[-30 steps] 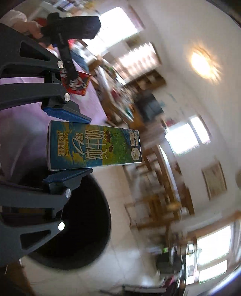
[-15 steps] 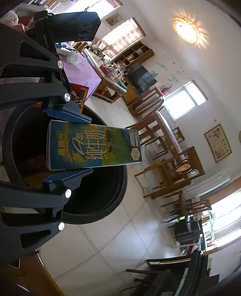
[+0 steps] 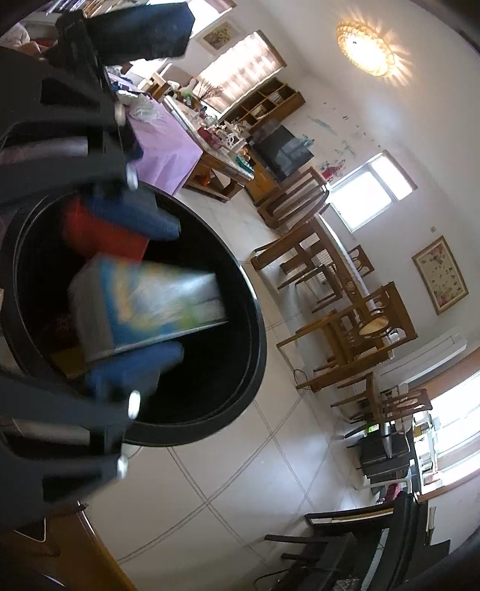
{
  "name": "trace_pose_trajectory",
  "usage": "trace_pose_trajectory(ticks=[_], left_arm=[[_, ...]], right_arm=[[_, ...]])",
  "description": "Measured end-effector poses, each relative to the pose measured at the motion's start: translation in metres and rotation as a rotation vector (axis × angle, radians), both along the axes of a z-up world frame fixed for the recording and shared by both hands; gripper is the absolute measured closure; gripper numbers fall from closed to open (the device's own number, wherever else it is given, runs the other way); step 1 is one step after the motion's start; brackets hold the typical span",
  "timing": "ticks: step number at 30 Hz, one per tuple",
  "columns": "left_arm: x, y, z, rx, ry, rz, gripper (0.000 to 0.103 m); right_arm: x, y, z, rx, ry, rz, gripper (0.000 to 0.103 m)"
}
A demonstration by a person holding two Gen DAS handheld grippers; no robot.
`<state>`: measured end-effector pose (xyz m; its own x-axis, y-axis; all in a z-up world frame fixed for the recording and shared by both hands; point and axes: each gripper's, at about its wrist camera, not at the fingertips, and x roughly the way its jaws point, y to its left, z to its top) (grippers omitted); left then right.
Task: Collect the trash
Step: 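Carry both cartons to the black bin and open both tools to drop them, then grasp the clear plastic tray with the left tool while the right tool pinches a thin item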
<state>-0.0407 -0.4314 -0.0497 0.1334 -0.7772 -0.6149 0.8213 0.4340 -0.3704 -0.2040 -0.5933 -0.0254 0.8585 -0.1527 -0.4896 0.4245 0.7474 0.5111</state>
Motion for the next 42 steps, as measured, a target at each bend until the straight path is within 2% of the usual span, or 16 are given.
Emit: trace_pose_trajectory(ticks=[1,6,11,15,21,22,23,24,27,30,32,33,34,35,38,42], left_arm=[[0.000,0.006,0.003,-0.001,-0.007,-0.002,0.020],[-0.005,0.055,0.032,-0.027,-0.042,0.032,0.020],[-0.004,0.142,0.056,-0.031,-0.099,0.139,0.020],[0.011,0.248,0.066,-0.005,-0.113,0.319,0.020],[0.029,0.404,0.071,0.084,-0.124,0.623,0.020],[0.031,0.416,0.072,0.097,-0.126,0.652,0.020],[0.034,0.429,0.070,0.117,-0.124,0.683,0.022],[0.040,0.447,0.064,0.151,-0.105,0.715,0.029],[0.051,0.462,0.048,0.200,-0.050,0.722,0.040],[0.053,0.470,0.029,0.225,-0.028,0.707,0.040],[0.054,0.465,0.024,0.236,-0.026,0.696,0.043],[0.055,0.459,0.021,0.244,-0.026,0.687,0.052],[0.058,0.456,0.016,0.255,-0.020,0.680,0.057],[0.060,0.455,0.014,0.252,-0.011,0.673,0.061],[0.067,0.454,0.010,0.245,-0.017,0.676,0.062],[0.068,0.454,0.007,0.225,-0.018,0.669,0.063]], right_arm=[[-0.002,0.001,0.002,0.002,-0.014,-0.004,0.018],[0.003,0.013,0.009,-0.037,-0.019,0.021,0.018],[0.032,0.049,0.020,-0.092,-0.006,0.119,0.018],[0.067,0.096,0.027,-0.118,0.004,0.240,0.018],[0.127,0.198,0.031,-0.087,0.034,0.535,0.018],[0.135,0.218,0.030,-0.080,0.043,0.585,0.018],[0.146,0.243,0.030,-0.071,0.060,0.649,0.018],[0.156,0.267,0.029,-0.059,0.077,0.707,0.018],[0.179,0.324,0.027,-0.004,0.132,0.835,0.019],[0.197,0.370,0.028,0.012,0.170,0.899,0.020],[0.210,0.383,0.034,-0.030,0.168,0.874,0.020],[0.216,0.386,0.037,-0.045,0.169,0.857,0.020],[0.227,0.389,0.041,-0.050,0.171,0.848,0.020],[0.235,0.390,0.043,-0.059,0.169,0.843,0.026],[0.257,0.392,0.052,-0.146,0.170,0.803,0.032],[0.300,0.377,0.059,-0.184,0.176,0.723,0.040]])
